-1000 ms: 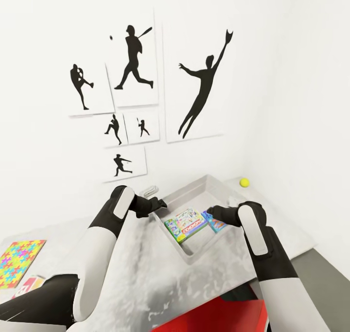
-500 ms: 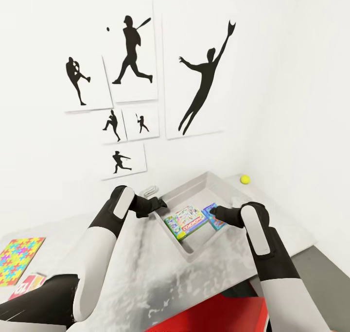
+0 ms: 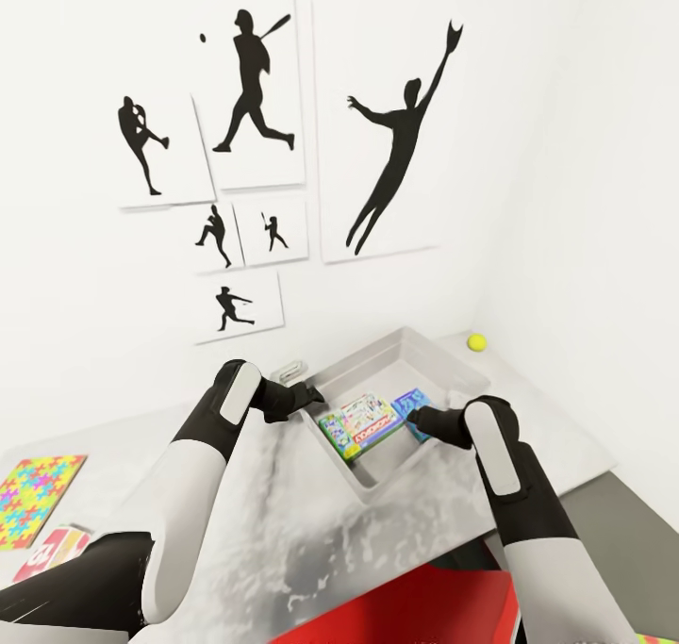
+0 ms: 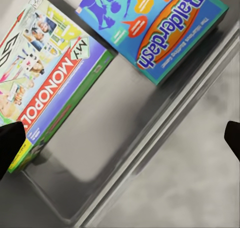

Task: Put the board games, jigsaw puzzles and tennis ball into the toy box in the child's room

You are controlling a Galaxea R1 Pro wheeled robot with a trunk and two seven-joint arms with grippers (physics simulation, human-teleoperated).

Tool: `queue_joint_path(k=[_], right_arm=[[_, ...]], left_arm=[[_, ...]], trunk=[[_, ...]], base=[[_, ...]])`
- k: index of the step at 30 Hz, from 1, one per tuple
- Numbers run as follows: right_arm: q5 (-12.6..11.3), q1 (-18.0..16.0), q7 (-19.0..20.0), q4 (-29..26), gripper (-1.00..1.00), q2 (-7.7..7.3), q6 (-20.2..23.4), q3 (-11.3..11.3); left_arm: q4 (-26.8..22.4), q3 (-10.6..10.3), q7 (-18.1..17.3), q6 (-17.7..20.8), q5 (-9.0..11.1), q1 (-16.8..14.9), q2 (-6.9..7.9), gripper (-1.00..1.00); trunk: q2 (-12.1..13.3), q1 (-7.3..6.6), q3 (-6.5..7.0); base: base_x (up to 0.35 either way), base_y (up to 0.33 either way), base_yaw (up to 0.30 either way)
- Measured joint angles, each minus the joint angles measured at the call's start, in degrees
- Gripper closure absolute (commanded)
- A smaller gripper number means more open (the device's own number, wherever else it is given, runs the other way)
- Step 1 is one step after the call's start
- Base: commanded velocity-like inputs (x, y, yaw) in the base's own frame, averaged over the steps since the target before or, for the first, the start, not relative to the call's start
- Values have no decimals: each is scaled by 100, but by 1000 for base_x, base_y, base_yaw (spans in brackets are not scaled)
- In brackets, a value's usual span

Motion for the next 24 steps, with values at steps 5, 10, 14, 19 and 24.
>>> queue_joint_path(k=[5, 10, 14, 19, 24], right_arm=[[0, -12, -3, 98, -100, 6, 0, -1], [-1, -84, 11, 290, -100, 11, 0, -5], [5, -99, 22, 330, -100, 17, 0, -8], [16, -105, 27, 346, -100, 22, 0, -5], [21, -106, 29, 349, -100, 26, 0, -3]], left_arm=[[0, 0, 0, 1, 0, 0, 0, -100], [0, 0, 0, 1, 0, 0, 0, -100], [0, 0, 0, 2, 0, 0, 0, -100], [-1, 0, 0, 2, 0, 0, 0, -100], [-2, 0, 0, 2, 0, 0, 0, -100]], trunk=[[0, 0, -47], [0, 0, -95], [0, 0, -133], [0, 0, -180], [0, 0, -227]], base=[[0, 0, 0], [0, 0, 0], [0, 0, 0], [0, 0, 0], [0, 0, 0]])
